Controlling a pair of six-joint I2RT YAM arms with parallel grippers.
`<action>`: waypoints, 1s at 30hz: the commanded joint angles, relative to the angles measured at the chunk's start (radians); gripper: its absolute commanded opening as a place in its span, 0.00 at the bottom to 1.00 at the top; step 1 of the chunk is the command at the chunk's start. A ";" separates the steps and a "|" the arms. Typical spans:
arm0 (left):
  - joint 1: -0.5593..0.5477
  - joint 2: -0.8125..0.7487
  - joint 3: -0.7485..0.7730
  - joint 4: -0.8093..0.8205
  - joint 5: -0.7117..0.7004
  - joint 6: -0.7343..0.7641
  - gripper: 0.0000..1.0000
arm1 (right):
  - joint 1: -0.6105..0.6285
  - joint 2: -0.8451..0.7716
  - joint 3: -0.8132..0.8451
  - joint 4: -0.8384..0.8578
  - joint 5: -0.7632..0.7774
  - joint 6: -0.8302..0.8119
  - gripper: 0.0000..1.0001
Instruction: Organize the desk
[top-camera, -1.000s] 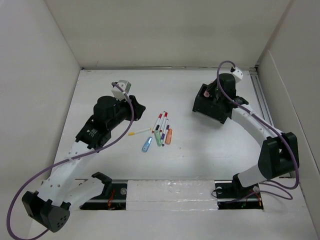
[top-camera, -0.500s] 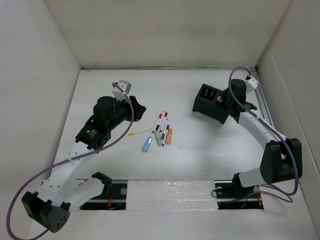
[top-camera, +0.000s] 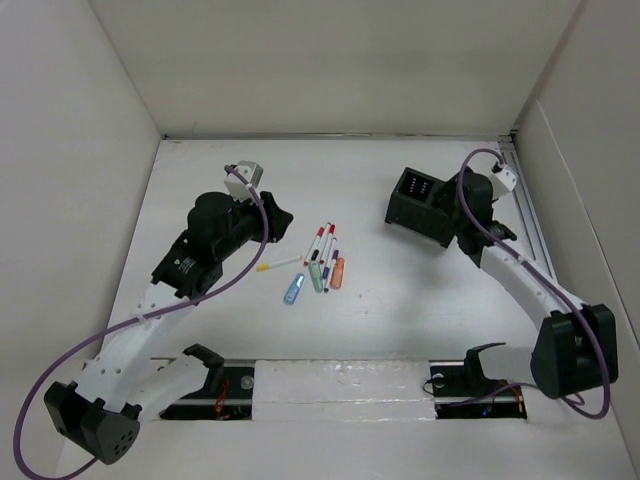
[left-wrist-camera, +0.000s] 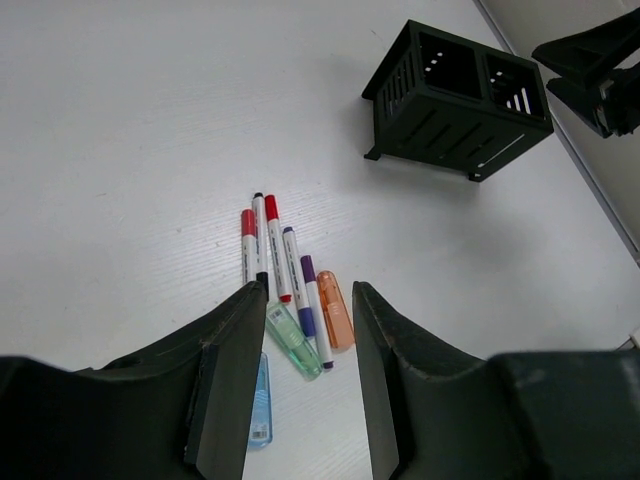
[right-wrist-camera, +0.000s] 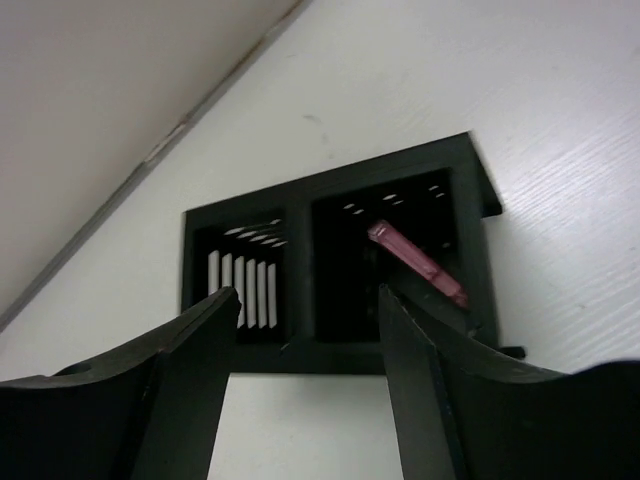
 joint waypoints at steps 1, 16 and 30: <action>-0.003 -0.004 -0.002 0.040 -0.010 -0.002 0.37 | 0.109 -0.088 -0.023 0.117 0.001 -0.053 0.62; -0.003 0.023 0.013 0.031 -0.052 -0.002 0.39 | 0.623 0.235 0.038 0.048 -0.243 -0.113 0.48; -0.003 0.031 0.012 0.034 -0.047 0.000 0.42 | 0.669 0.448 0.102 -0.038 -0.091 -0.067 0.48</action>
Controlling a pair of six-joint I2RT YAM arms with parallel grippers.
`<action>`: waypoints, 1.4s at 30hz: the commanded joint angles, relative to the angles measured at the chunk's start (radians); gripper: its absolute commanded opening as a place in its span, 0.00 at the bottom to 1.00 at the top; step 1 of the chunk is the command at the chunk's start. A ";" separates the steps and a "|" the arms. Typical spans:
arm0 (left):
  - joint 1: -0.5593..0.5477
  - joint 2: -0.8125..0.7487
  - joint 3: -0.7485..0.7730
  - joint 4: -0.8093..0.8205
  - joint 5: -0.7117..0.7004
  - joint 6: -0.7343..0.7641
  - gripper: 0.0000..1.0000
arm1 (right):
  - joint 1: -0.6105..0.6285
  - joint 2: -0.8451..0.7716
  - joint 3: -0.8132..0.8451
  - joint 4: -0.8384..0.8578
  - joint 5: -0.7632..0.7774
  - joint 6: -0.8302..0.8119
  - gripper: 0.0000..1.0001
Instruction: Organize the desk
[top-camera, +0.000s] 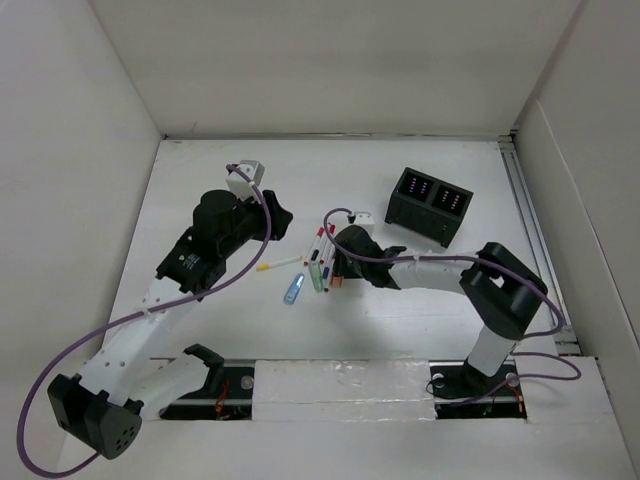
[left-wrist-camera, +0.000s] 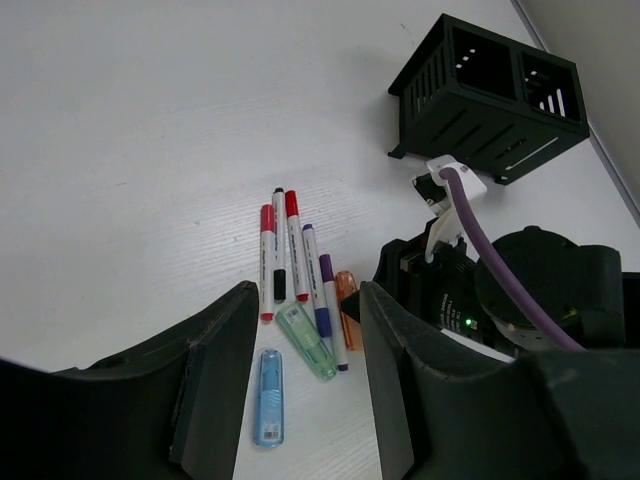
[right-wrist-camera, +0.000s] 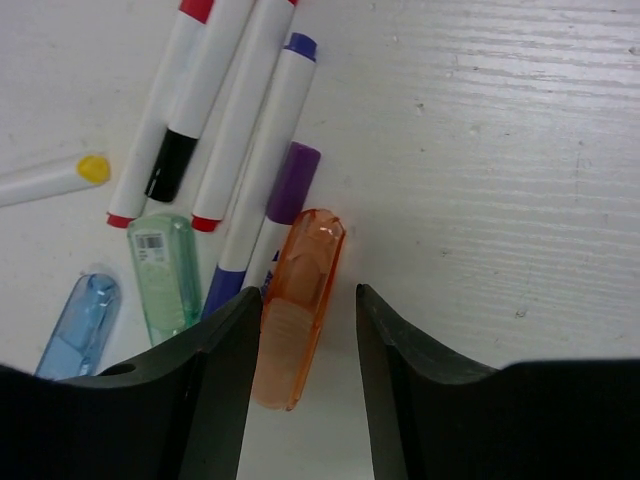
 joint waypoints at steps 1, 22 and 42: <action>-0.003 0.000 0.012 0.036 0.002 0.000 0.41 | 0.004 0.030 0.058 -0.028 0.059 0.010 0.48; -0.003 0.005 0.015 0.035 0.008 0.000 0.42 | -0.039 -0.010 0.044 -0.133 0.161 0.013 0.06; -0.003 -0.024 0.001 0.039 0.042 -0.001 0.43 | -0.663 -0.570 -0.070 0.160 0.148 0.135 0.04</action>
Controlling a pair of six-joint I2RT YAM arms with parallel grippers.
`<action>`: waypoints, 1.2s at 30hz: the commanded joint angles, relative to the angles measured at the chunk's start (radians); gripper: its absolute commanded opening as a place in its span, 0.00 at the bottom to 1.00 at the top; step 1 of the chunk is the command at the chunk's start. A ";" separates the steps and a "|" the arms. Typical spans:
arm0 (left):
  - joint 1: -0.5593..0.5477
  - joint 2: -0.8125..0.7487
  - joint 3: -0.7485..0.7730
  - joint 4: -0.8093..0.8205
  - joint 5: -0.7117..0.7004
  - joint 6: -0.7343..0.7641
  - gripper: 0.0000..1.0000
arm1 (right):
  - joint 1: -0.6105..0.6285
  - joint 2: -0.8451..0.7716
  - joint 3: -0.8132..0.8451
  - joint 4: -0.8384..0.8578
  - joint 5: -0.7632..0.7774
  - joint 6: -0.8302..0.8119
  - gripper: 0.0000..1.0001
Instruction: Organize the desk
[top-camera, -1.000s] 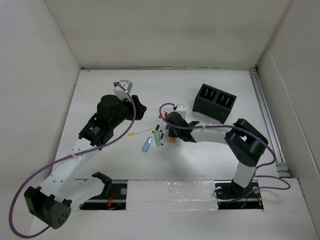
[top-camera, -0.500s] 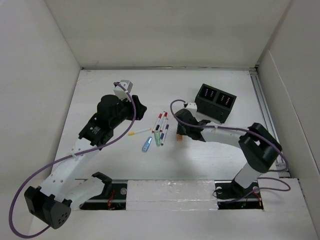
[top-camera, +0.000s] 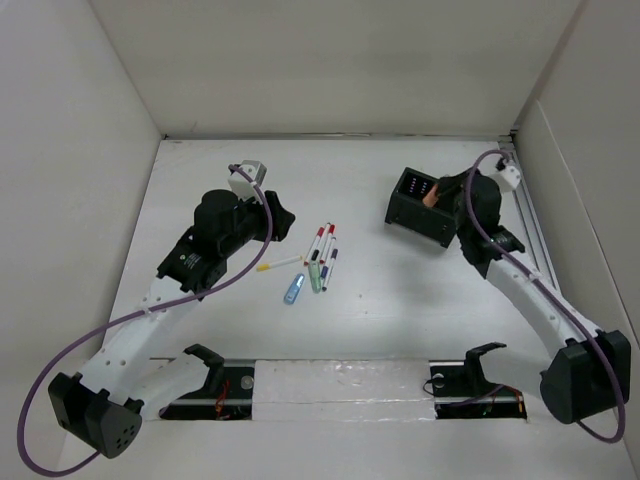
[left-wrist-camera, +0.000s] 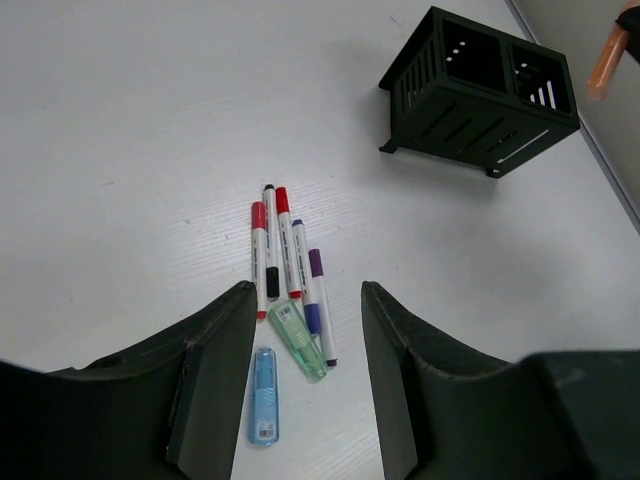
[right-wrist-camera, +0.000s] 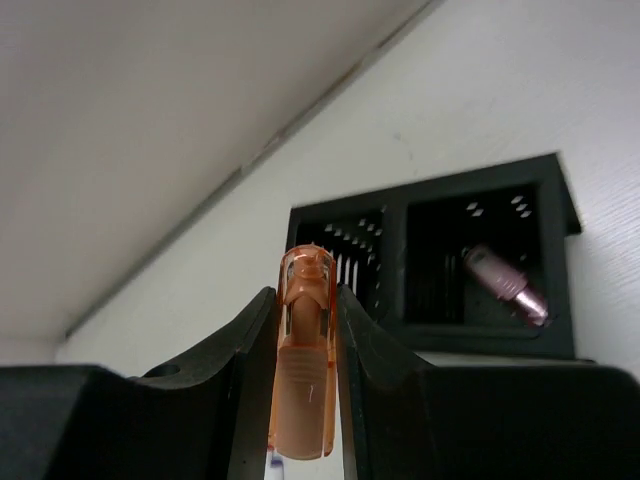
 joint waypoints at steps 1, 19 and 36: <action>-0.003 -0.035 -0.001 0.040 0.013 -0.003 0.43 | -0.144 0.000 0.002 0.121 0.056 0.056 0.04; -0.003 -0.038 -0.001 0.039 0.021 0.000 0.43 | -0.264 0.155 0.037 0.126 -0.036 0.045 0.60; -0.003 -0.007 0.010 0.031 -0.008 0.003 0.43 | 0.347 0.339 0.125 0.074 -0.256 -0.178 0.00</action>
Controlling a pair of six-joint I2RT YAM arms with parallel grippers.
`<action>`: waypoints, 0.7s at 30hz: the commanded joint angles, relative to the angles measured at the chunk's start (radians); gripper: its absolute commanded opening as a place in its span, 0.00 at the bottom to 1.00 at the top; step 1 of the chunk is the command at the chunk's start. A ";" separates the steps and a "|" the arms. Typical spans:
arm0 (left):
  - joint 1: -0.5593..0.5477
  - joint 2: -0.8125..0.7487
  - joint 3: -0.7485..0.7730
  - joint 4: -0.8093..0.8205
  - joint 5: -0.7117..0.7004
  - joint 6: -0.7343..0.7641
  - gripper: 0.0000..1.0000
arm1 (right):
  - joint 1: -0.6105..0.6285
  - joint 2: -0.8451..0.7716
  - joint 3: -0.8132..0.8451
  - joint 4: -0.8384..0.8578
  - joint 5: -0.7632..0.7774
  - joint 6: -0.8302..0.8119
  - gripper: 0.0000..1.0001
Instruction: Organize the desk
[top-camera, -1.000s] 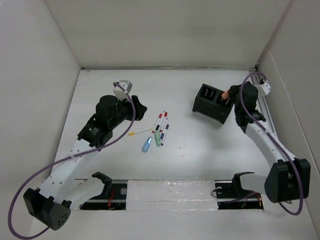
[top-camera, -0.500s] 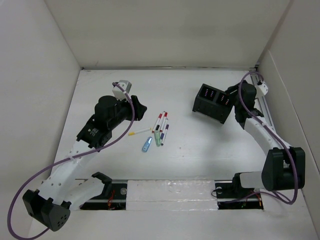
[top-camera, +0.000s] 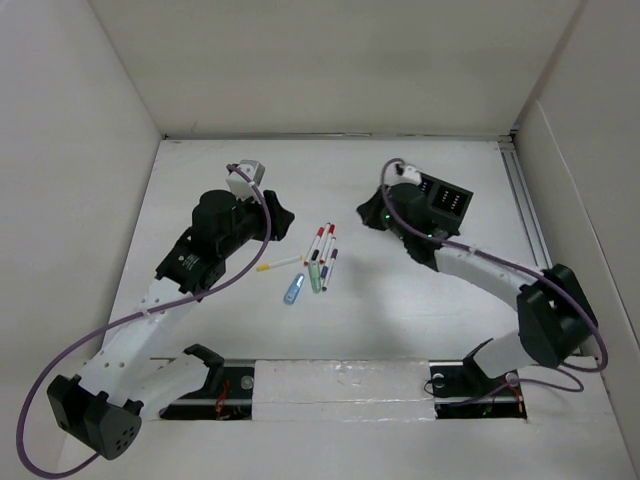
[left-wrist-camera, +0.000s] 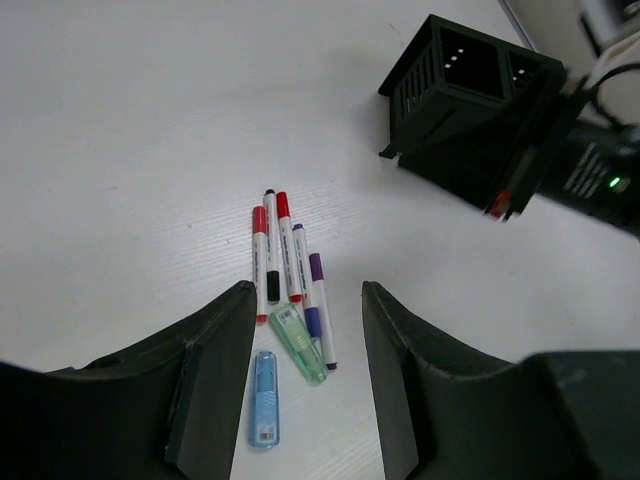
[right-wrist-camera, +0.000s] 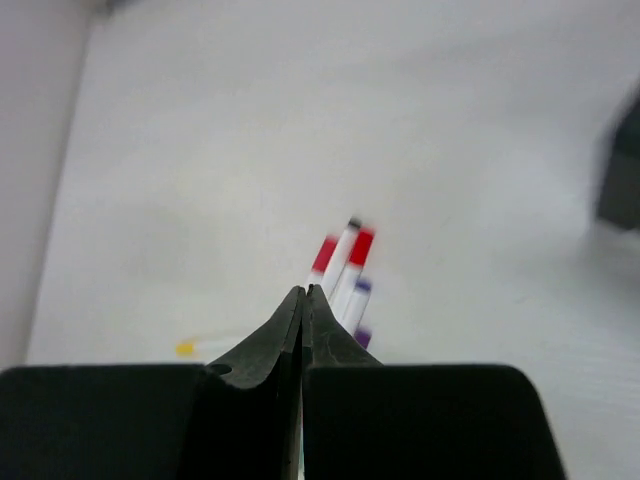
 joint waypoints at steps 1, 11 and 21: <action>-0.003 0.001 0.013 0.024 -0.010 0.003 0.42 | 0.126 0.080 0.078 -0.079 0.010 -0.082 0.00; -0.003 -0.007 0.016 0.022 -0.045 0.005 0.42 | 0.315 0.229 0.089 -0.144 0.044 -0.098 0.42; -0.003 -0.082 -0.001 0.038 -0.146 -0.015 0.41 | 0.400 0.341 0.171 -0.187 0.120 -0.098 0.44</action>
